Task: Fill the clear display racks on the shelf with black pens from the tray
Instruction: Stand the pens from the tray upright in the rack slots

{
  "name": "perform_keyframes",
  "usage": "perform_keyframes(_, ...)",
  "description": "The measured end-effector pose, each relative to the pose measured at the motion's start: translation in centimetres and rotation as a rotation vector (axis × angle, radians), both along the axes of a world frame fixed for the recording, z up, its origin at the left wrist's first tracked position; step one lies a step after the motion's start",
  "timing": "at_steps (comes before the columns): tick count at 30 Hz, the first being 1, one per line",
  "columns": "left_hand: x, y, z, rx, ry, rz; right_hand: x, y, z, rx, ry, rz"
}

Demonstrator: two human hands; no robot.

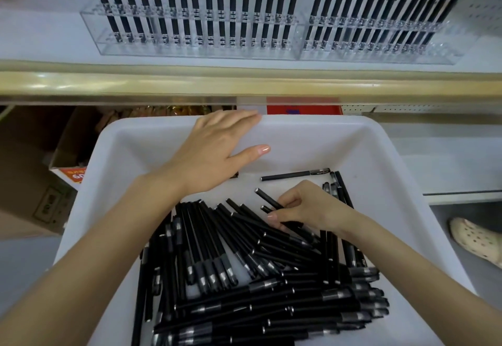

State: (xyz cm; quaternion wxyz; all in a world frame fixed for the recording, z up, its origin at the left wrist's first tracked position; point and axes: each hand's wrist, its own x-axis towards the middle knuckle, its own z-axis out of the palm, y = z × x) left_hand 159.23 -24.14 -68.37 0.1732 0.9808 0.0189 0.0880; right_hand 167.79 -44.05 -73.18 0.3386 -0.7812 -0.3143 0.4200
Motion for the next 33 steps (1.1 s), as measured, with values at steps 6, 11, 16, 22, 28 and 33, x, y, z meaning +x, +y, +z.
perform_keyframes(6,0.0,0.0,-0.2,-0.029,-0.012,0.003,0.1,0.4,0.9,0.131,0.042,0.014)
perform_keyframes(11,0.1,0.0,-0.1,-0.18,-0.038,0.023,0.0,0.6,2.4,0.295,0.033,-0.012)
perform_keyframes(16,-0.1,0.1,1.4,-0.413,-0.237,0.081,0.8,0.0,3.9,0.243,-0.223,0.005)
perform_keyframes(22,-0.4,-1.7,2.9,-0.439,-0.139,-0.025,3.2,-1.4,8.1,0.095,-0.412,0.068)
perform_keyframes(28,1.2,-3.6,3.2,-0.432,-0.153,-0.109,4.7,-2.8,11.3,0.056,-0.489,0.16)
perform_keyframes(33,3.3,-5.0,4.3,-0.531,-0.148,-0.136,6.3,-4.6,12.5,0.071,-0.496,0.161)
